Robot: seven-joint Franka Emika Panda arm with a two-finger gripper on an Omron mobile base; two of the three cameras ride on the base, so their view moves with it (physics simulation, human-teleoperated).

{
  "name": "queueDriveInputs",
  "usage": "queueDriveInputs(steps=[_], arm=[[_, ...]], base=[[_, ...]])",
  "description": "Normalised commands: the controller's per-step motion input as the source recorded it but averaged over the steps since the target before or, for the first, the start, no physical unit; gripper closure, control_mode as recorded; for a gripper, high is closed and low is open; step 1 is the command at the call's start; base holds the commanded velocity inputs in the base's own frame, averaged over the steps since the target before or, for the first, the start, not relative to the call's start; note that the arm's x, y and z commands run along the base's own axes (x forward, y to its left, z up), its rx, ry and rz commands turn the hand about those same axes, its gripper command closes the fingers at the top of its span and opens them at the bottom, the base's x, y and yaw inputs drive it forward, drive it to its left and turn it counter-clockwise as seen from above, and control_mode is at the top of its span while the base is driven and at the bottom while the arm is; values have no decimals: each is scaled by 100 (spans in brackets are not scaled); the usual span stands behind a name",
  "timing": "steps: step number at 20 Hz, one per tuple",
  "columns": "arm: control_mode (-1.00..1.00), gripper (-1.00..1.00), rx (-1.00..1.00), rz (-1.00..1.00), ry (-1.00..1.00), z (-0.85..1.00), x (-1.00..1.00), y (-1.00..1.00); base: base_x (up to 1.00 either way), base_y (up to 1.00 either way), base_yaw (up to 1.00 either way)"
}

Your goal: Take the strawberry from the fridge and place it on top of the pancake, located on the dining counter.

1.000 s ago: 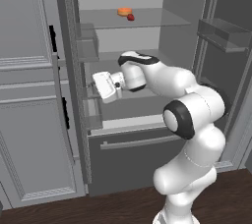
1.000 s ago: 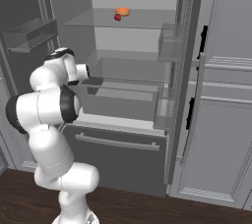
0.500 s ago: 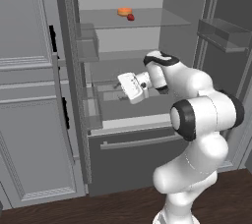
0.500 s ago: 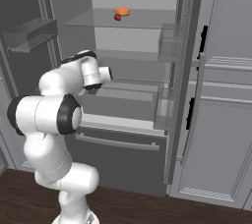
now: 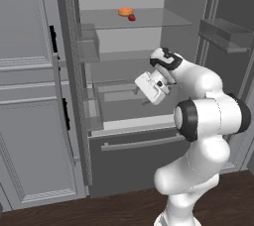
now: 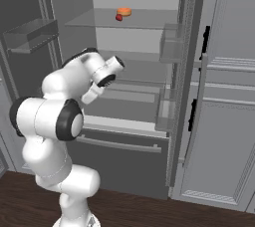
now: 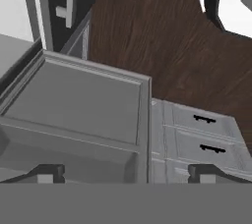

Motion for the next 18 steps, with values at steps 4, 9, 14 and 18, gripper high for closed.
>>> queueDriveInputs(steps=[4, 9, 14, 18], arm=[[-100, -100, -57, 17, -19, -33, 0, -83], [-100, -100, -48, 33, -23, -13, -3, -80], [-100, -100, -44, 46, -24, 8, -63, -6], [-100, -100, -18, 50, -29, 20, -83, -7]], base=[[0, 0, 0], [0, 0, 0], [0, 0, 0], [0, 0, 0]])
